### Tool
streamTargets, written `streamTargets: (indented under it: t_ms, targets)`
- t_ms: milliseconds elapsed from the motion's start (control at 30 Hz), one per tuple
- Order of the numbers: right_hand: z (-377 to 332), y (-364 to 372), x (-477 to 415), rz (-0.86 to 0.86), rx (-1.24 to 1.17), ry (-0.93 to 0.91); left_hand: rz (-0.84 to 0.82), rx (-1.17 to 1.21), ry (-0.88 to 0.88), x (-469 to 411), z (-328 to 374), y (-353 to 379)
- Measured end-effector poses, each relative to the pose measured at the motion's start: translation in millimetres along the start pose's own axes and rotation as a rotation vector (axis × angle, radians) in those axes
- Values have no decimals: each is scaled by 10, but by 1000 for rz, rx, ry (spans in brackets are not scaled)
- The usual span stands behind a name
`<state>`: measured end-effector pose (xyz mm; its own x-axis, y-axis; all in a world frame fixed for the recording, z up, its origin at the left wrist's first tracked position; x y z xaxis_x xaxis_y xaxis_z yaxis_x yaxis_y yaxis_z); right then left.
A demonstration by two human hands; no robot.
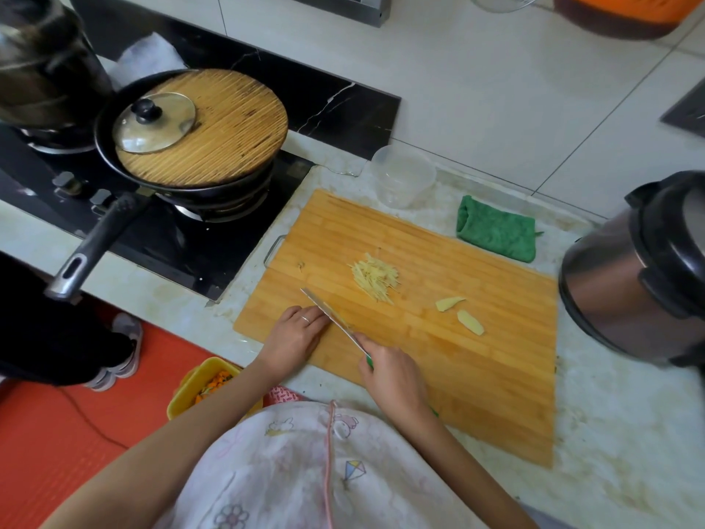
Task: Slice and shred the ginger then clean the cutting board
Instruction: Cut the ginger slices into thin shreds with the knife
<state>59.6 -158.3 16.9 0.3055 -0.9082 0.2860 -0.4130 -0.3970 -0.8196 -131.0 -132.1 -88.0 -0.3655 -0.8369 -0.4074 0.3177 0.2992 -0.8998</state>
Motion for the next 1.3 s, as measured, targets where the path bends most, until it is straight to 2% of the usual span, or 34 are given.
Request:
streamTargets:
  t_ms: [267,633,1100,1300]
  targets:
    - [9,9,-54,-2,42,1,-25,-66,-45,9,17,30]
    - [48,-43,-60,-20,9,-7,-47,4,-77,18,30,48]
    - [68,40,-140,-98,86,11,-41,90,-121,1,24,62]
    - [-42,83,-264,-54,73,4,-49,109,-133,-4,11,62]
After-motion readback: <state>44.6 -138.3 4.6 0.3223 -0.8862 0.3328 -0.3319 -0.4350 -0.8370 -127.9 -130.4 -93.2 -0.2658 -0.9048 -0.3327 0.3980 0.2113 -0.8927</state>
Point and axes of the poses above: each hand's wrist, its own x-axis away from the middle knuckle, its own y-axis out of the palm, z = x × y, the point moved 1 cm from there along -x, towards the middle knuckle, and after that the axes turned 7 degrees about -x, right-handed, at the moved point
